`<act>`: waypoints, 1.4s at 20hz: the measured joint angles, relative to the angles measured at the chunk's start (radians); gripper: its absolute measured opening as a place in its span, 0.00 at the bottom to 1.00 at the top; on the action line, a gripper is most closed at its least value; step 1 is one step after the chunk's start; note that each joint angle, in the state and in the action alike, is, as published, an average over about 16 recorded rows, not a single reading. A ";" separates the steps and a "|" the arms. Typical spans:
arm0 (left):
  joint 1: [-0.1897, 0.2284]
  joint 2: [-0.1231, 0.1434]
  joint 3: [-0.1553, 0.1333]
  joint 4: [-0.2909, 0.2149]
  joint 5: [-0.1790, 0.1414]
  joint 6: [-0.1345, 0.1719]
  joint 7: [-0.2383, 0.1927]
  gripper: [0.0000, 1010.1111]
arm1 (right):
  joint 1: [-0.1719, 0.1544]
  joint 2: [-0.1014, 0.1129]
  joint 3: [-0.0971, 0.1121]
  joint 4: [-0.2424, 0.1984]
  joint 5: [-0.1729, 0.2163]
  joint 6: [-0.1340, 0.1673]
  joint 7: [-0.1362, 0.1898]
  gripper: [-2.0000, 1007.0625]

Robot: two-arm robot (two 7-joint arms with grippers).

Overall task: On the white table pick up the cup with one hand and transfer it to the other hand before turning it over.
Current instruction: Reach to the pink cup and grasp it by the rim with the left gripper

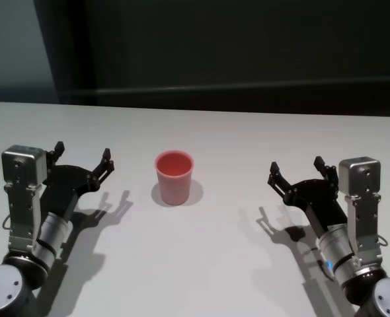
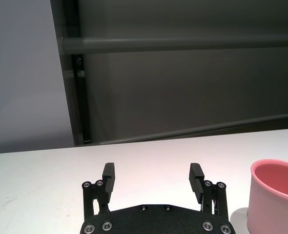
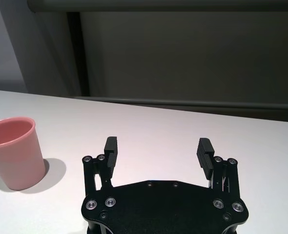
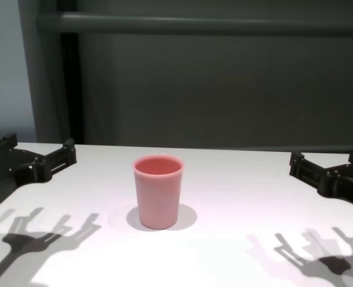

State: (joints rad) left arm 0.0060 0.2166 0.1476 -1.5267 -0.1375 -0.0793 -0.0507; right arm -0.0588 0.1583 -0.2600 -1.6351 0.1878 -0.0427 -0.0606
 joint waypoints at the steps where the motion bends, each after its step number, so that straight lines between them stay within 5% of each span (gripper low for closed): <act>1: 0.000 0.000 0.000 0.000 0.000 0.000 0.000 0.99 | 0.000 0.000 0.000 0.000 0.000 0.000 0.000 0.99; 28: 0.000 0.000 0.000 0.000 0.000 0.000 0.000 0.99 | 0.000 0.000 0.000 0.000 0.000 0.000 0.000 0.99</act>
State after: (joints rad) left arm 0.0060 0.2166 0.1476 -1.5267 -0.1375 -0.0793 -0.0507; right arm -0.0588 0.1583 -0.2600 -1.6351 0.1878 -0.0427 -0.0606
